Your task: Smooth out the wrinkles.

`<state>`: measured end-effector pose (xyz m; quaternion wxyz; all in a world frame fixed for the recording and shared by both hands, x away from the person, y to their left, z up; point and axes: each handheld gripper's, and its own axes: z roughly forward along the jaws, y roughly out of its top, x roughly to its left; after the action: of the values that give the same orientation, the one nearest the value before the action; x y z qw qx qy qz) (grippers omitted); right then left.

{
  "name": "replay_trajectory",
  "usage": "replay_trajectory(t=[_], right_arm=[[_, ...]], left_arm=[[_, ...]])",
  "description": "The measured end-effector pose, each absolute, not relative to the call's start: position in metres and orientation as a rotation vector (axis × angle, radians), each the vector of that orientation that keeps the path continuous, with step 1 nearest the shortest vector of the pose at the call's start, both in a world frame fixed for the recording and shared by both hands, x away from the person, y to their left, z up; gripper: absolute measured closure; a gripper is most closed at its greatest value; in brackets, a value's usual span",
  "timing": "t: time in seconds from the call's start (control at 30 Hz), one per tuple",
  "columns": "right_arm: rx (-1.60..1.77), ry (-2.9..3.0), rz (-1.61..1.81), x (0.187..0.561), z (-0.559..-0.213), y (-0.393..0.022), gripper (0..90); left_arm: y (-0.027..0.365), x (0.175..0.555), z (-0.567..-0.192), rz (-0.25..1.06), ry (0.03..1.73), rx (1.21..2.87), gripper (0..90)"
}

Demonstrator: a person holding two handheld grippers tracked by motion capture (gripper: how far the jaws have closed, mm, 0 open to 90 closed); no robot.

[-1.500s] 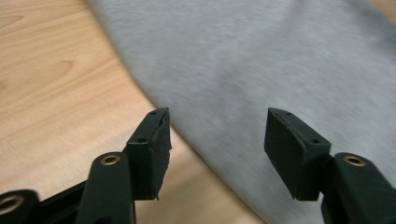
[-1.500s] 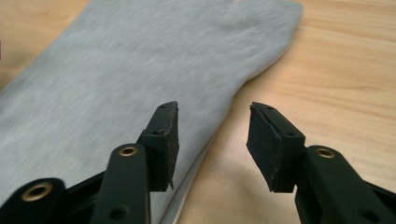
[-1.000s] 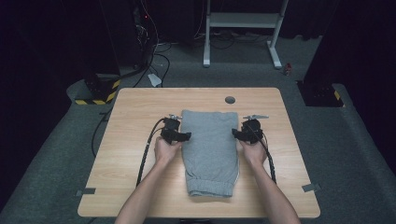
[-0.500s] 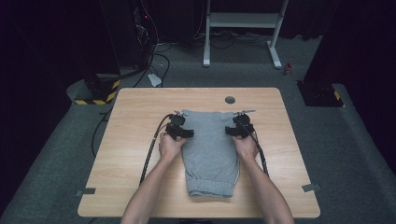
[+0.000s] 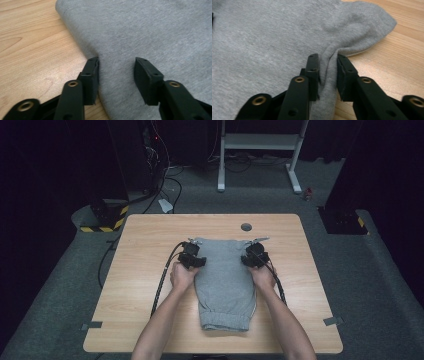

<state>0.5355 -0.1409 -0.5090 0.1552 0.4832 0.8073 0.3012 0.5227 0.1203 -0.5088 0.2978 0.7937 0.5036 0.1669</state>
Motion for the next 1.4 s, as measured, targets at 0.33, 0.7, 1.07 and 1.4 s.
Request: replay_trajectory(t=[0.33,0.7,1.07,1.4], right_arm=[[1.410,2.322,0.907,0.537,-0.510,-0.145,82.5],[1.406,2.315,0.937,0.536,-0.502,-0.151,83.5],[1.408,2.321,1.016,0.531,-0.489,-0.160,84.0],[1.368,2.316,1.078,0.526,-0.477,-0.165,84.2]], left_arm=[[0.125,0.530,-0.508,0.334,1.334,2.087,79.5],[0.135,0.530,-0.504,0.244,1.326,2.003,83.7],[0.142,0.526,-0.485,0.219,1.260,1.970,84.4],[0.147,0.524,-0.477,0.209,1.245,1.944,84.5]])
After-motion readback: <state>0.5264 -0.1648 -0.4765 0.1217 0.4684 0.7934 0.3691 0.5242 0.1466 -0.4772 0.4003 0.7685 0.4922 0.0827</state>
